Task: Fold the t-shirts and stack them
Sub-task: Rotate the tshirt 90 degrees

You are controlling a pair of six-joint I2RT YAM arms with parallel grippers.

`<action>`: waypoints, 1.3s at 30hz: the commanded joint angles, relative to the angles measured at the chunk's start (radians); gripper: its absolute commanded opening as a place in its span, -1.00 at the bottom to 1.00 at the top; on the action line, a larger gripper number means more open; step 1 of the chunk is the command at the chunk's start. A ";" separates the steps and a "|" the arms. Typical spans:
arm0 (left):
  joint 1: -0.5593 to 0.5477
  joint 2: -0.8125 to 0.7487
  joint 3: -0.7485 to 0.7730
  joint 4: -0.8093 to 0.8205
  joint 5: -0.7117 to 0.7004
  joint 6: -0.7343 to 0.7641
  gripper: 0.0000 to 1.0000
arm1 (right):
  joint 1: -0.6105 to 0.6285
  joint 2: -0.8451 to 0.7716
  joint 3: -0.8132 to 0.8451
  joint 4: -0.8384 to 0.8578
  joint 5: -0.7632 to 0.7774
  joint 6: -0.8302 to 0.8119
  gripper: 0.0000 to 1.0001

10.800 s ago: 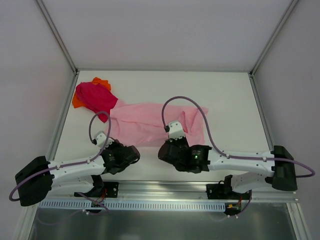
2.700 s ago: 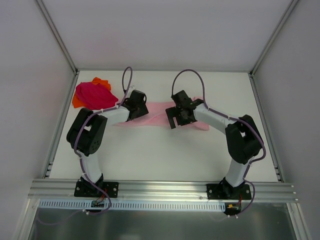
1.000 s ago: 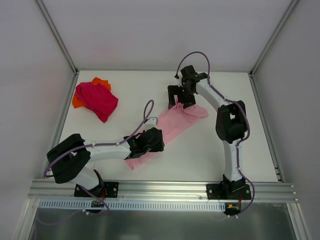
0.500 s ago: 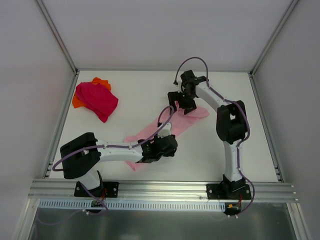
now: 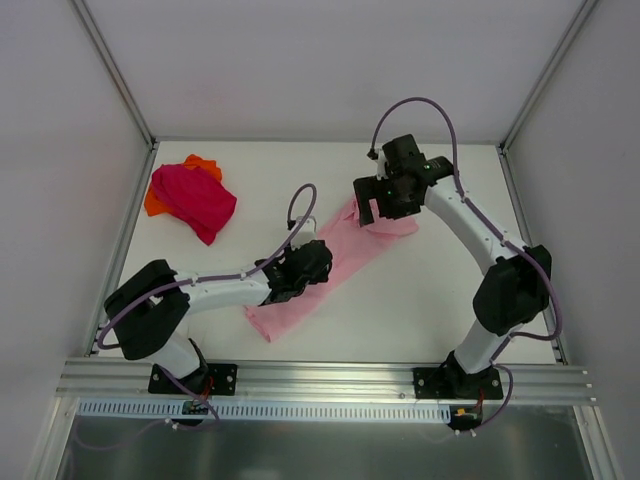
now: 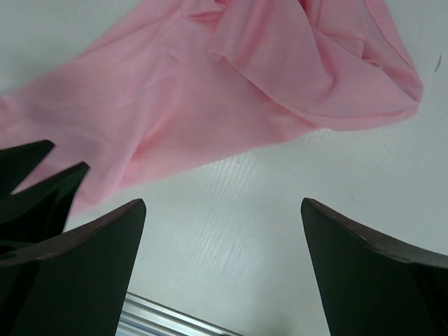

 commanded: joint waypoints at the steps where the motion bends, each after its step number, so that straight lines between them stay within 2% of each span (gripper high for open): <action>1: 0.028 -0.043 -0.023 -0.006 -0.079 0.038 -0.04 | 0.009 -0.005 -0.083 -0.040 0.141 0.051 0.99; 5: 0.044 -0.081 -0.043 -0.022 -0.136 0.034 -0.03 | 0.006 0.016 -0.153 -0.007 0.173 0.095 0.99; 10: 0.147 -0.130 -0.123 0.049 -0.019 0.038 -0.03 | -0.005 0.079 -0.197 0.073 0.067 0.100 0.99; 14: 0.187 -0.135 -0.164 0.067 -0.005 0.037 -0.03 | -0.004 0.099 -0.228 0.124 0.082 0.091 0.99; 16: 0.187 -0.130 -0.170 0.083 0.005 0.037 -0.04 | 0.004 0.032 -0.283 0.267 0.084 0.071 0.99; 18: 0.189 -0.129 -0.181 0.100 0.014 0.038 -0.03 | -0.002 -0.071 -0.489 0.466 0.073 0.072 0.99; 19: 0.187 -0.126 -0.184 0.106 0.015 0.038 -0.04 | -0.020 -0.150 -0.556 0.634 0.024 0.077 0.99; 20: 0.187 -0.124 -0.190 0.118 0.017 0.040 -0.04 | -0.031 -0.165 -0.608 0.673 -0.008 0.081 0.99; 25: 0.187 -0.095 -0.193 0.153 0.054 0.048 -0.05 | -0.048 -0.084 -0.516 0.674 -0.244 0.058 0.99; 30: 0.187 -0.063 -0.195 0.184 0.068 0.052 -0.05 | -0.048 -0.064 -0.469 0.684 -0.294 0.036 0.99; 32: 0.187 -0.060 -0.196 0.190 0.077 0.051 -0.06 | -0.048 -0.053 -0.446 0.665 -0.295 0.025 0.61; 33: 0.187 -0.060 -0.199 0.201 0.083 0.052 -0.07 | -0.050 -0.047 -0.420 0.649 -0.295 0.023 0.22; 34: 0.187 -0.058 -0.201 0.204 0.089 0.052 -0.07 | -0.051 -0.039 -0.408 0.641 -0.295 0.019 0.18; 39: 0.187 -0.060 -0.227 0.242 0.121 0.046 -0.09 | -0.050 0.013 -0.358 0.622 -0.284 -0.001 0.23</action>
